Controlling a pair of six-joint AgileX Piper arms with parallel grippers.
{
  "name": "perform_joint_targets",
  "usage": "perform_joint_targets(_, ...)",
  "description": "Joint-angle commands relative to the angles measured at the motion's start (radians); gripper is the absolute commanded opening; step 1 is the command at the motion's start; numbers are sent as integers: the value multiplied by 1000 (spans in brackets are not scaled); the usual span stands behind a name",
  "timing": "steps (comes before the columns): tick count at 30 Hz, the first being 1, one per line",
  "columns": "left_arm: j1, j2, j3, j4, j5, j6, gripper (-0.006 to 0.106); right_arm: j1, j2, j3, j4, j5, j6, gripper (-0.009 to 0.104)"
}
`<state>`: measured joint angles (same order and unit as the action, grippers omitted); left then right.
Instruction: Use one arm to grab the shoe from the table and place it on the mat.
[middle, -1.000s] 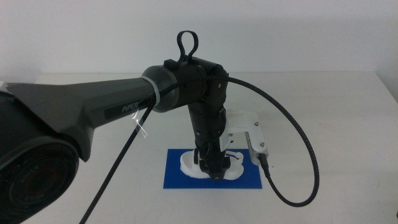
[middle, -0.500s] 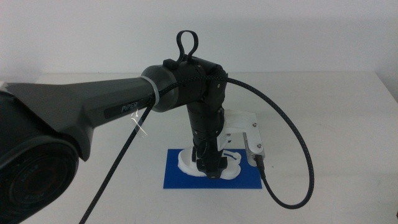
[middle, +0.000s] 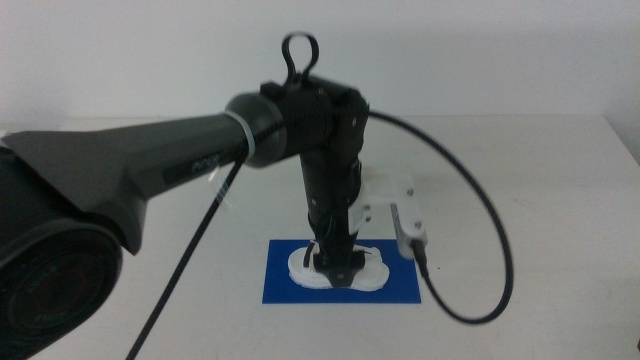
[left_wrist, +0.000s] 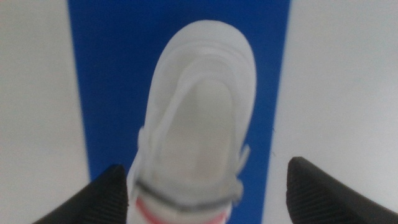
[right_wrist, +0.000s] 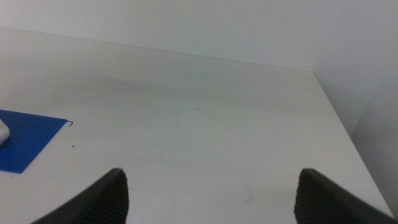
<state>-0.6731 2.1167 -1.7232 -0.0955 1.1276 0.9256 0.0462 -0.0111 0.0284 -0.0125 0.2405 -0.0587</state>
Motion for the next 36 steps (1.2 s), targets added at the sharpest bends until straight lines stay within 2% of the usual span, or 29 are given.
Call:
perform_joint_targets(1, 2, -86, -67, -2, 66, -29, 85, -1, 4, 5, -11, -72, -10, 78)
perform_joint_targets(8, 42, -184, -195, 9, 181, -252, 85, -1, 4, 5, -11, -72, -10, 78)
perform_joint_targets(15, 114, -334, -208, 26, 165, -405, 85, -1, 4, 5, -11, -72, -10, 78)
perform_joint_targets(27, 277, -539, -198, 37, 175, -504, 88, -1, 4, 5, -11, -72, -10, 78)
perform_joint_targets(31, 318, -640, -93, 58, 91, -596, 91, -1, 4, 5, -11, -72, -10, 78)
perform_joint_targets(36, 321, -837, 185, 179, -211, -758, 91, -1, 4, 5, -11, -72, -10, 78)
